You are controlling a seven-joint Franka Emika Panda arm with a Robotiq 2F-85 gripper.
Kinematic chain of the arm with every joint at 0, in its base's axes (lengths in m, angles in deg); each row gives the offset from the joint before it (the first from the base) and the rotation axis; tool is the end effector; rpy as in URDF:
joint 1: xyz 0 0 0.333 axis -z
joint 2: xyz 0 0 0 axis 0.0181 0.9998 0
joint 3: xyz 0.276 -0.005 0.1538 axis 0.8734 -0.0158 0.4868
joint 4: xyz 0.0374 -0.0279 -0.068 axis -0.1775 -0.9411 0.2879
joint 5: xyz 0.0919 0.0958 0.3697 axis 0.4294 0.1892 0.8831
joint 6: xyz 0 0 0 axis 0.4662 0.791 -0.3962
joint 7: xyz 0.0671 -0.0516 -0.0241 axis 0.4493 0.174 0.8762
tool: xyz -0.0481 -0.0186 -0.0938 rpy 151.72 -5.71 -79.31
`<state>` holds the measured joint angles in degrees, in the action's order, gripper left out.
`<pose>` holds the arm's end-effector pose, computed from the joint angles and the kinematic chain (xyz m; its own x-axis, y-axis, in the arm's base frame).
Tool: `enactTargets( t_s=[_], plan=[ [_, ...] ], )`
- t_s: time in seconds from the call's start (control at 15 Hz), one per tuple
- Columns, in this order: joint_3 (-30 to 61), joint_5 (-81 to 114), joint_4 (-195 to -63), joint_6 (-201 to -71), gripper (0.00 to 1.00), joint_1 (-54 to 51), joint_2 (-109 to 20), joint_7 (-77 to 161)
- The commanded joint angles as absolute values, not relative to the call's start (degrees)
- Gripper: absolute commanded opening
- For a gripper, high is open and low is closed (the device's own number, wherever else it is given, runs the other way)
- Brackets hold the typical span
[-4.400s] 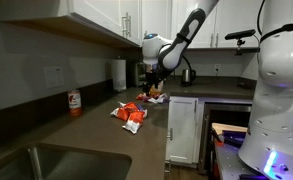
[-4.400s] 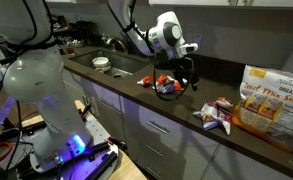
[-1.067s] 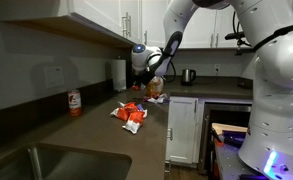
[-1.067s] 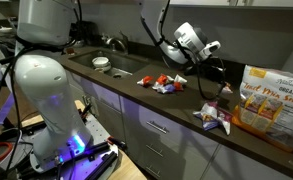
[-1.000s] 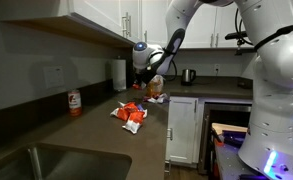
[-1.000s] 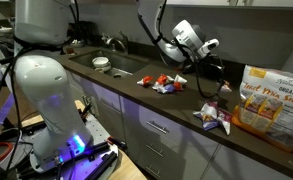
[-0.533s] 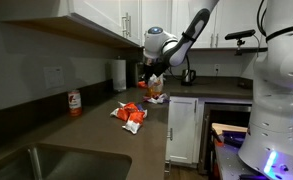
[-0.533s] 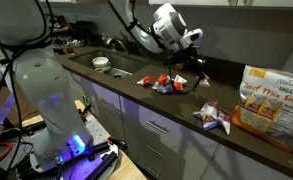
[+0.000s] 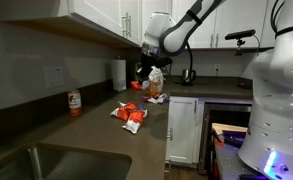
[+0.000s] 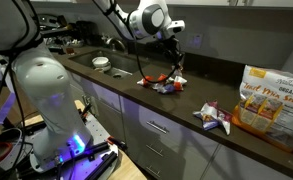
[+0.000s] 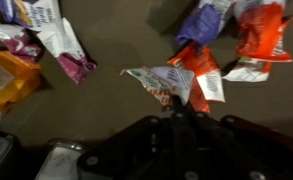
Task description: Move one of the purple packets from the pile on the right to the pile on the left
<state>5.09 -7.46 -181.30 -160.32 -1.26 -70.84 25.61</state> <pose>0.4693 -0.0962 0.3807 0.8901 -0.1545 0.4289 -0.2350 -0.9617 0.1412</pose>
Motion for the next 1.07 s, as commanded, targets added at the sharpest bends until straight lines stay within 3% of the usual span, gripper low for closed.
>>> enactTargets(
  t_s=[0.0,0.47,0.53,0.6,1.0],
  plan=[
    [10.26,7.55,-183.24,-160.35,0.00,-2.07,-73.03,36.17],
    [16.13,21.77,-182.92,-151.89,0.00,-3.88,-73.43,41.57],
    [16.66,21.94,-183.09,-150.26,0.26,-3.63,-73.78,40.94],
    [17.03,22.22,-182.98,-148.56,0.27,-3.46,-74.06,40.48],
    [16.60,17.89,-183.73,-142.32,0.64,0.29,-79.28,39.73]
  ],
)
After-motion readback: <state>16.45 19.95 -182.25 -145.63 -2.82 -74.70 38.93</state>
